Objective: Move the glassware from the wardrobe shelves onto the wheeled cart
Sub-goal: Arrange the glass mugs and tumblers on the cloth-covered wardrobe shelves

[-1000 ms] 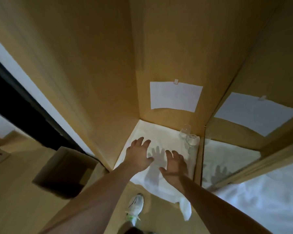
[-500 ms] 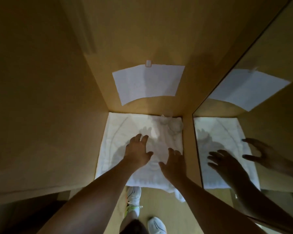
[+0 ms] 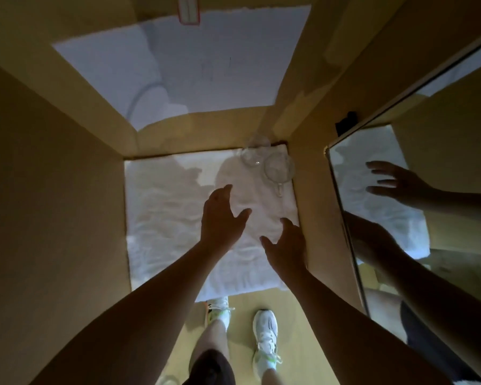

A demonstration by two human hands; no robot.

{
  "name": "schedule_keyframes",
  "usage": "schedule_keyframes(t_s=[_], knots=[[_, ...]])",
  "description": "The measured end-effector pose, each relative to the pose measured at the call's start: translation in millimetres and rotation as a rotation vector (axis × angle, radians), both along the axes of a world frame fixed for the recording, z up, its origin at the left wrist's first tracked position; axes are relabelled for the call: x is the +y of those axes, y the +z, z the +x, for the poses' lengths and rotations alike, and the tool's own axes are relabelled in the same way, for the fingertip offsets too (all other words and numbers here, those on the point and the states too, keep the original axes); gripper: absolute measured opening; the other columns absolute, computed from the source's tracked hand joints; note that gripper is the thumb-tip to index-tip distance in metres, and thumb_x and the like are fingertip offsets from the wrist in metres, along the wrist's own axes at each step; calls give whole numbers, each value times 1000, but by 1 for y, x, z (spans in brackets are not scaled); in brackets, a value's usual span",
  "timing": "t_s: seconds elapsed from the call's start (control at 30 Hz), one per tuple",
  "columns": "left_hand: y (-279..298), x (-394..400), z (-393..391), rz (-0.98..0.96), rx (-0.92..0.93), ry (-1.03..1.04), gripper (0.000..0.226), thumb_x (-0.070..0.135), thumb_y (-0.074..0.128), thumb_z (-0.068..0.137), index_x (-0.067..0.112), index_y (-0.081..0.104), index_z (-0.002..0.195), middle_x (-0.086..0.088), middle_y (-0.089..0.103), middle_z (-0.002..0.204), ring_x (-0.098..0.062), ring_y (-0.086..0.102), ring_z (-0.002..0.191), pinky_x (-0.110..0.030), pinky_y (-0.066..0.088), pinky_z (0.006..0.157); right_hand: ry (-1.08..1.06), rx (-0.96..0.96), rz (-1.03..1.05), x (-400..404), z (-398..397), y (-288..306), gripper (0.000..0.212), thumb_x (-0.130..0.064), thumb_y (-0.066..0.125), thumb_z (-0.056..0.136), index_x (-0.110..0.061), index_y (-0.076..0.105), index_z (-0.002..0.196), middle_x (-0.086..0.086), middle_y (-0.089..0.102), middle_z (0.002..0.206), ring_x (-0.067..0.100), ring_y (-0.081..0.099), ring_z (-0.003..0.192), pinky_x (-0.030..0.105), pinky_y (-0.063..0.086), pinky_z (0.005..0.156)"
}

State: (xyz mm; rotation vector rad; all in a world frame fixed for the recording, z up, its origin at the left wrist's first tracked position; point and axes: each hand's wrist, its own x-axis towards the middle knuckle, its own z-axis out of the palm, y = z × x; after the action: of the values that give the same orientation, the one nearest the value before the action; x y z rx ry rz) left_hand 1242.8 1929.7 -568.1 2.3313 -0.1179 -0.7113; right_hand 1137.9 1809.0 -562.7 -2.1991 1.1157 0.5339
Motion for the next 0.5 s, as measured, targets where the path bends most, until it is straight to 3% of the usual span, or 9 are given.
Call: schedule_keyframes(t_s=[0.23, 0.4, 0.5], knots=[[-50, -23, 22, -101, -44, 112, 82, 41, 78, 86, 13, 40, 153, -6, 48, 153, -19, 40, 143, -19, 26, 108, -196, -159, -23, -26, 45, -58, 73, -36, 72, 90, -14, 39, 152, 14, 49, 146, 29, 48, 134, 35, 40, 104], [-80, -51, 60, -103, -37, 63, 90, 45, 78, 84, 15, 32, 156, -5, 41, 157, -19, 35, 145, -28, 28, 115, -353, -212, 29, -38, 71, -96, 77, -34, 74, 90, -13, 35, 153, 15, 51, 145, 29, 52, 131, 32, 42, 99], [-96, -67, 82, -160, -70, 81, 90, 41, 84, 80, 14, 37, 152, -4, 46, 152, -20, 38, 141, -25, 29, 112, -452, -229, 54, -47, 85, -116, 78, -33, 75, 89, -13, 35, 152, 16, 53, 142, 30, 55, 127, 37, 47, 97]])
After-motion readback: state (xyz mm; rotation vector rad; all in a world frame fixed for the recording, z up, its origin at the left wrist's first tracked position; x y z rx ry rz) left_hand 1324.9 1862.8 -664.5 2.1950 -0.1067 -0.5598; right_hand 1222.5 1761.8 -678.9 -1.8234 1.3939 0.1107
